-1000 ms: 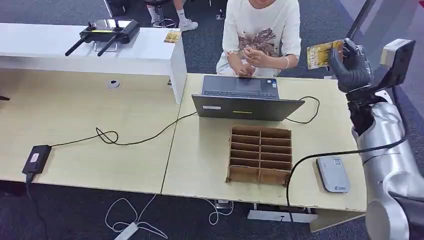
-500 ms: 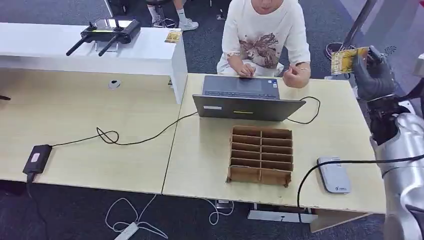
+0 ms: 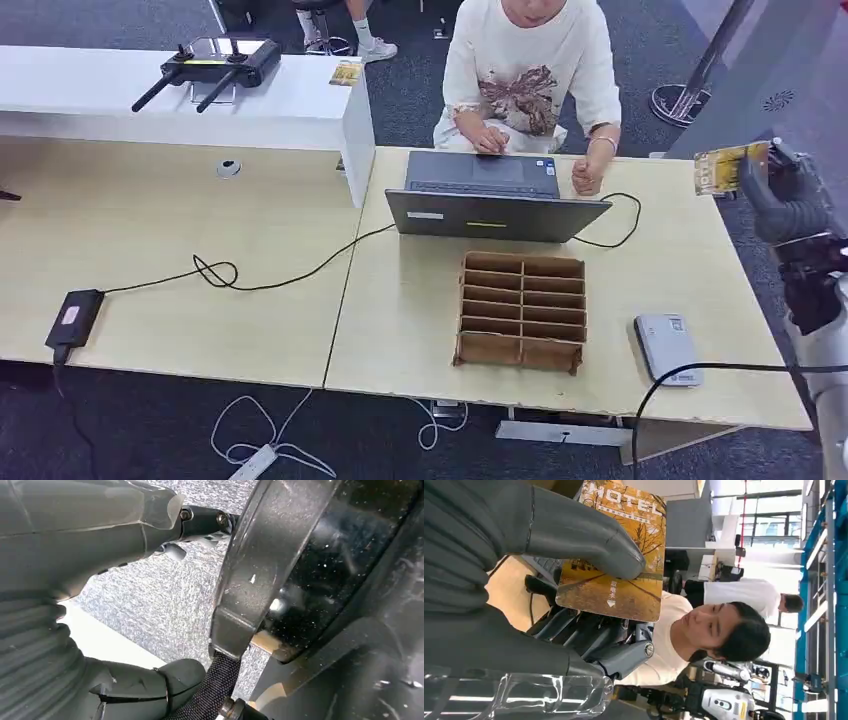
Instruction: Pass the card to the sensor for recognition and then transmit it.
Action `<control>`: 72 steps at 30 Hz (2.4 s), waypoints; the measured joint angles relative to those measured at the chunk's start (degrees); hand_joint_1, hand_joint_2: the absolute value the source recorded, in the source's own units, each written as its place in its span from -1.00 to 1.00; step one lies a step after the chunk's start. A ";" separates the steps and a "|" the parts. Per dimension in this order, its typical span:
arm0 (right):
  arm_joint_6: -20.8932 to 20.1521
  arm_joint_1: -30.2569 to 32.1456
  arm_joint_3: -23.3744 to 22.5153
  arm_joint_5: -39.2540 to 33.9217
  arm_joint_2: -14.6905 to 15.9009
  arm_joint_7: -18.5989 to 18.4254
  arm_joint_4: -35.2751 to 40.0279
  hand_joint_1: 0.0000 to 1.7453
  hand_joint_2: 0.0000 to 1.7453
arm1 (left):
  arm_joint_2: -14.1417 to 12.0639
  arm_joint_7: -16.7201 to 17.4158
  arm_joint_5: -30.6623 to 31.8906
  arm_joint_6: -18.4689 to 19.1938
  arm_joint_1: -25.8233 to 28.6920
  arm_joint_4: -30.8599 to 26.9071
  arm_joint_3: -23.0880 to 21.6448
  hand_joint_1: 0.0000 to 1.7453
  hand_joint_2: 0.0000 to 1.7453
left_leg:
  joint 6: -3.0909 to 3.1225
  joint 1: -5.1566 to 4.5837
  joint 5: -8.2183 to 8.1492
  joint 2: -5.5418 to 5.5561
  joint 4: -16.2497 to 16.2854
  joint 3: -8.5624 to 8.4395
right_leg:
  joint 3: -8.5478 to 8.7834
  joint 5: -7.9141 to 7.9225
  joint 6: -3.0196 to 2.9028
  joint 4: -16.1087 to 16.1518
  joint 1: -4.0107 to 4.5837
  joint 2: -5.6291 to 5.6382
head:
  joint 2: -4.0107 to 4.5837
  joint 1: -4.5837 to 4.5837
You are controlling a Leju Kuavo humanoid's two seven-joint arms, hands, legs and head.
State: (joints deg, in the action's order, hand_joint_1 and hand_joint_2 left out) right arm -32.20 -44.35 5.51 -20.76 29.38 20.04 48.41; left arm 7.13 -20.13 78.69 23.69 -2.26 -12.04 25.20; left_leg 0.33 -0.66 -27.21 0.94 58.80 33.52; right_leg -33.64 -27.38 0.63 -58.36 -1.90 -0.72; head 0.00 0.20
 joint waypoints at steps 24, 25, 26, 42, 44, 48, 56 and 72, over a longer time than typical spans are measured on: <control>5.39 1.71 4.98 4.38 5.81 -0.81 -0.57 1.00 1.00 | 0.11 0.00 -0.57 0.02 0.11 0.00 0.00 -1.00 1.00 | 0.04 -0.10 -0.02 0.02 0.00 0.01 | -0.01 -0.02 0.03 0.01 -0.09 -0.02 | 0.00 0.00; 6.39 1.72 5.31 5.67 6.06 -0.85 -0.61 1.00 1.00 | 0.11 0.00 -0.61 0.02 0.11 0.00 0.00 -1.00 1.00 | 0.04 -0.10 -0.02 0.02 0.00 0.01 | -0.01 -0.02 0.03 0.01 -0.10 -0.02 | 0.00 -0.02; 7.50 1.74 5.79 6.98 6.34 -1.05 -0.77 1.00 1.00 | 0.09 0.00 -0.66 0.00 0.13 0.00 0.00 -1.00 1.00 | 0.04 -0.10 -0.02 0.02 0.00 0.01 | -0.01 -0.02 0.03 0.01 -0.10 -0.02 | 0.00 0.02; 7.43 3.12 8.02 9.18 8.28 -0.83 -3.52 1.00 1.00 | 0.11 -0.17 -0.68 -0.09 0.18 0.00 0.00 -1.00 1.00 | 0.04 -0.11 -0.02 0.02 0.00 0.01 | -0.01 -0.02 0.04 0.01 -0.11 -0.02 | 0.00 0.00; 7.15 3.55 8.02 9.11 8.46 -0.65 -3.76 1.00 1.00 | 0.11 -0.17 -0.68 -0.09 0.19 0.00 0.00 -1.00 1.00 | 0.04 -0.11 -0.03 0.02 0.00 0.01 | -0.02 -0.02 0.04 0.01 -0.11 -0.02 | 0.00 -0.02; 6.58 5.36 7.83 8.22 9.24 -0.15 -3.85 1.00 1.00 | 0.09 -0.33 -0.70 -0.09 0.24 0.00 0.00 -1.00 1.00 | 0.07 -0.12 -0.05 0.03 0.00 0.02 | -0.01 -0.03 0.05 0.02 -0.12 -0.03 | 0.00 0.00; 6.56 9.46 6.36 8.15 9.70 1.11 -4.37 1.00 1.00 | 0.09 -0.33 -0.83 -0.15 0.28 0.00 0.00 -1.00 1.00 | 0.10 -0.13 -0.06 0.03 0.00 0.02 | -0.01 -0.05 0.08 0.02 -0.12 -0.03 | 0.00 -0.02; 9.20 13.14 5.36 13.90 9.07 1.34 -6.60 1.00 1.00 | 0.11 -0.48 -1.05 -0.15 0.31 0.00 -0.04 -1.00 1.00 | 0.11 -0.13 -0.07 0.03 0.00 0.03 | -0.01 -0.05 0.08 0.01 -0.13 -0.02 | 0.00 0.00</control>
State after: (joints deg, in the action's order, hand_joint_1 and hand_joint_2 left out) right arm -23.00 -31.21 10.86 -6.87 38.45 21.38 41.81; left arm 7.23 -20.61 77.64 23.54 -1.95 -12.04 25.16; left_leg 0.44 -0.79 -27.28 0.97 58.80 33.55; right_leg -33.65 -27.43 0.71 -58.35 -2.03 -0.75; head 0.00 0.20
